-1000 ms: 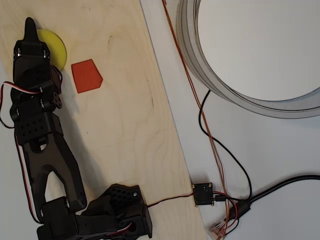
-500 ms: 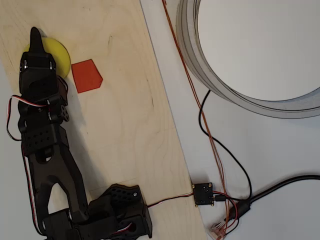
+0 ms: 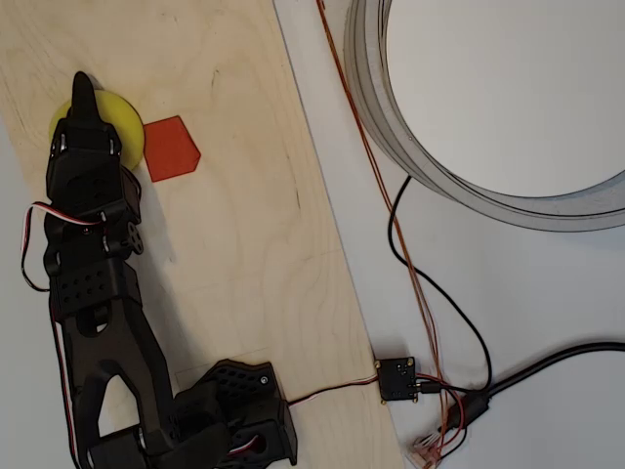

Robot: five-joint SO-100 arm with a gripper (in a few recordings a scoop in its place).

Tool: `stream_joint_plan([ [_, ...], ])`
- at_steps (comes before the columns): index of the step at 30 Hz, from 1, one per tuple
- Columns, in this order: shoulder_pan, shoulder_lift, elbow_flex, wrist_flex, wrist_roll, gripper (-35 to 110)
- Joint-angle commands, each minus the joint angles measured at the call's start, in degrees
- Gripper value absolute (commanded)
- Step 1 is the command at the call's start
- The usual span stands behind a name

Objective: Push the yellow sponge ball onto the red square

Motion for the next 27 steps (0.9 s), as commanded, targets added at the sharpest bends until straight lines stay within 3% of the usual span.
stream_joint_plan([
  [1,-0.09,1.85,5.8,0.7,0.97,19],
  [15,-0.79,8.26,15.64,-2.37,1.49,19],
  [27,-0.26,9.05,13.45,-2.72,0.88,18],
])
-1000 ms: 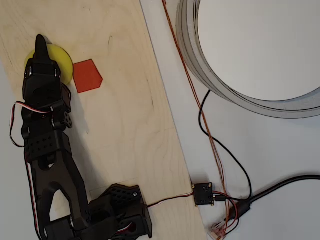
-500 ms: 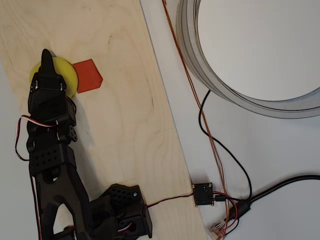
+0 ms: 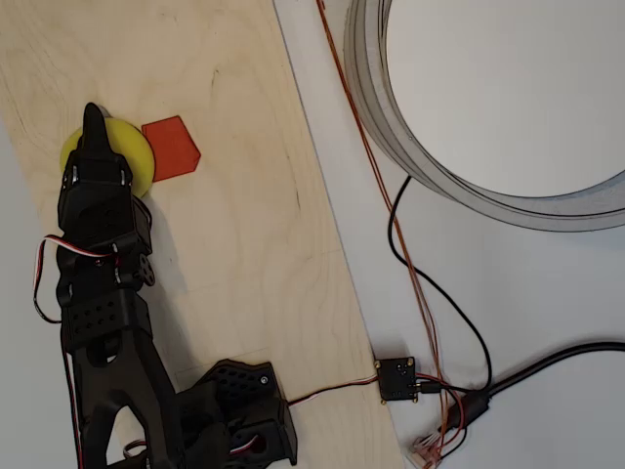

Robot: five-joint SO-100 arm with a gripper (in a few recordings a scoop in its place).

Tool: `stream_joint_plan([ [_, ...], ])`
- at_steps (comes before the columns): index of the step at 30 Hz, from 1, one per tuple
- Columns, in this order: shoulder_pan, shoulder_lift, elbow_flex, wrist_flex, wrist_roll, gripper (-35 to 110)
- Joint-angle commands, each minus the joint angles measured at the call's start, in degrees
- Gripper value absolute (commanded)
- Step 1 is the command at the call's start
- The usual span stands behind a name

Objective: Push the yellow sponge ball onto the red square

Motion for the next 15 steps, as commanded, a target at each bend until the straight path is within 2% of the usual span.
stream_joint_plan([
  [1,0.26,0.44,0.97,1.23,0.79,18],
  [8,1.05,0.88,-0.88,1.32,-0.44,18],
  [15,1.67,7.38,-2.55,1.41,-9.4,19],
])
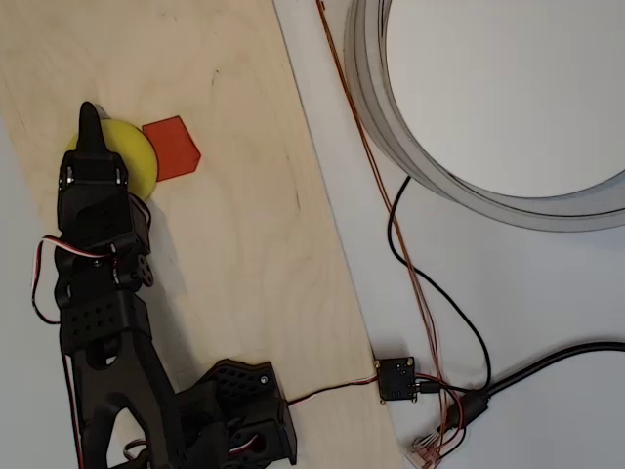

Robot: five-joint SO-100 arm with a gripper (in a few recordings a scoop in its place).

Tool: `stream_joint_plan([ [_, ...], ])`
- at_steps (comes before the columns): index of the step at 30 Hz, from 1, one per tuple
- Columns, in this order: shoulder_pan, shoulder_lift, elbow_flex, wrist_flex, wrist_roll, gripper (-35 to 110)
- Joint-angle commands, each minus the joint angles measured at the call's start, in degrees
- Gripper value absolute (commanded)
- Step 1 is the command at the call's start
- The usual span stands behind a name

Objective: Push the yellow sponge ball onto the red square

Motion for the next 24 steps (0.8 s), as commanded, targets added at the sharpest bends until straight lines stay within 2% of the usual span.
stream_joint_plan([
  [1,1.58,5.71,-0.88,0.0,-4.31,20],
  [7,1.76,11.25,-0.09,0.7,-7.73,20],
  [24,-5.89,24.08,17.14,-0.18,10.99,21],
])
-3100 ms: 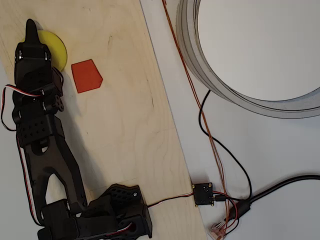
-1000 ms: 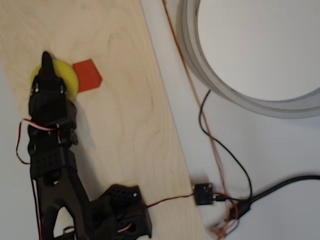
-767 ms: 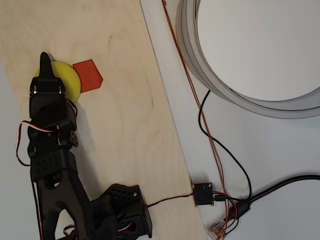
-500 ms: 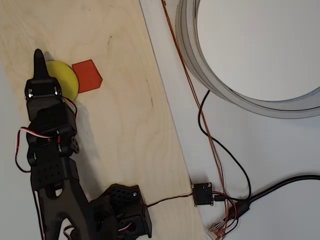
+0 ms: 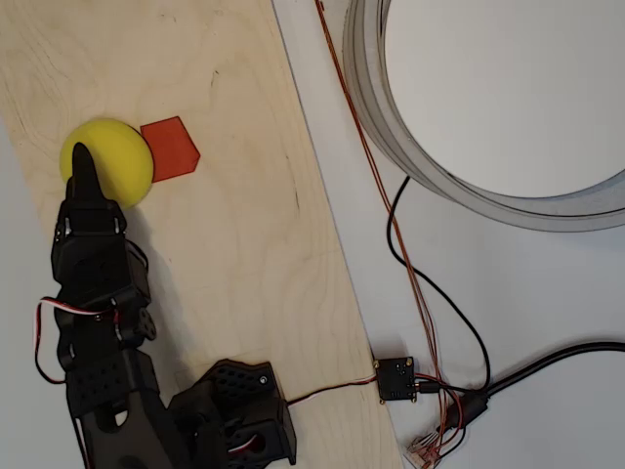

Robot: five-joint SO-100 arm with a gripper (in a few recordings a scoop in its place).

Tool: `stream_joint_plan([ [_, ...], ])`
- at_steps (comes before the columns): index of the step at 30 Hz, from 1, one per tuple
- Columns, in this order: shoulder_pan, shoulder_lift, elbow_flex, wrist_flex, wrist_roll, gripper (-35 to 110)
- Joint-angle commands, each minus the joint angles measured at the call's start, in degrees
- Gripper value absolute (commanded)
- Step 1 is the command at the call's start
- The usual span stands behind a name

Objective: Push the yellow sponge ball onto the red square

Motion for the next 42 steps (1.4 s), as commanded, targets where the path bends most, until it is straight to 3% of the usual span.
stream_joint_plan([
  [1,-1.41,3.34,0.79,-0.53,3.78,21],
  [13,-6.15,-2.81,-0.88,-0.88,9.67,21],
  [42,2.29,-11.69,-1.49,-6.42,7.47,20],
])
